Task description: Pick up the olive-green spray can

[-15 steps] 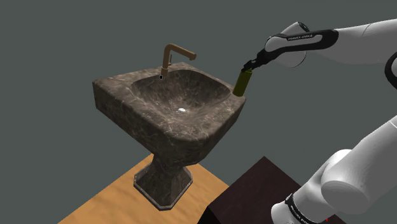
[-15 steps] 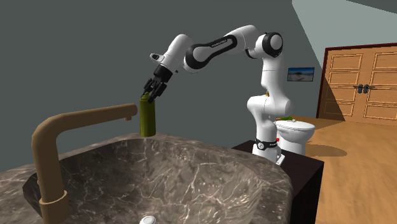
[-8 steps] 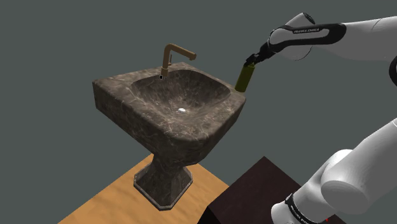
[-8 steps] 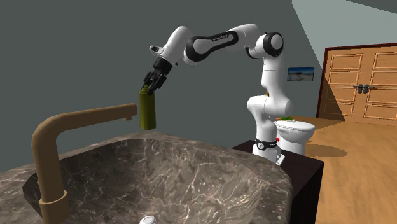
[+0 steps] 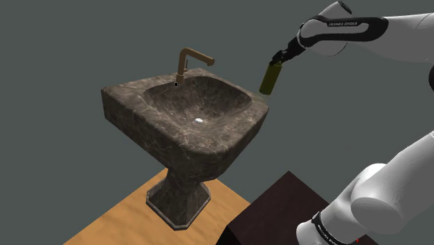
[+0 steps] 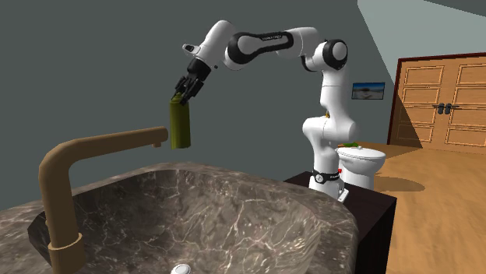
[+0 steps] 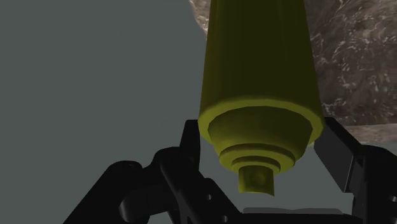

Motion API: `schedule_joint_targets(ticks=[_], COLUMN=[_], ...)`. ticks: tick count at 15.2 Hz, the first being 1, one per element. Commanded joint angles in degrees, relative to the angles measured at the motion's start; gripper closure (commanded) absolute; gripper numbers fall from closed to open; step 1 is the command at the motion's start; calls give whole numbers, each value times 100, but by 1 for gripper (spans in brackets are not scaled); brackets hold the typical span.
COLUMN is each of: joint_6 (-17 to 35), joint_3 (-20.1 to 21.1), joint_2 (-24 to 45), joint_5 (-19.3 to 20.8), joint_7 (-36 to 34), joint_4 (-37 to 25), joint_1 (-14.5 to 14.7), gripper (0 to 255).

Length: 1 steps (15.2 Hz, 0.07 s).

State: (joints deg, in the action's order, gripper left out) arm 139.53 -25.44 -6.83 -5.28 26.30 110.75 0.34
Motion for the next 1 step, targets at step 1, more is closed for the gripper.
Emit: schedule_joint_targets(ticks=[1], joint_6=[-48], joint_3=[-2], joint_2=[7], joint_5=[-1], joint_7=[-1], joint_4=[-58], joint_1=[-1], gripper=[255])
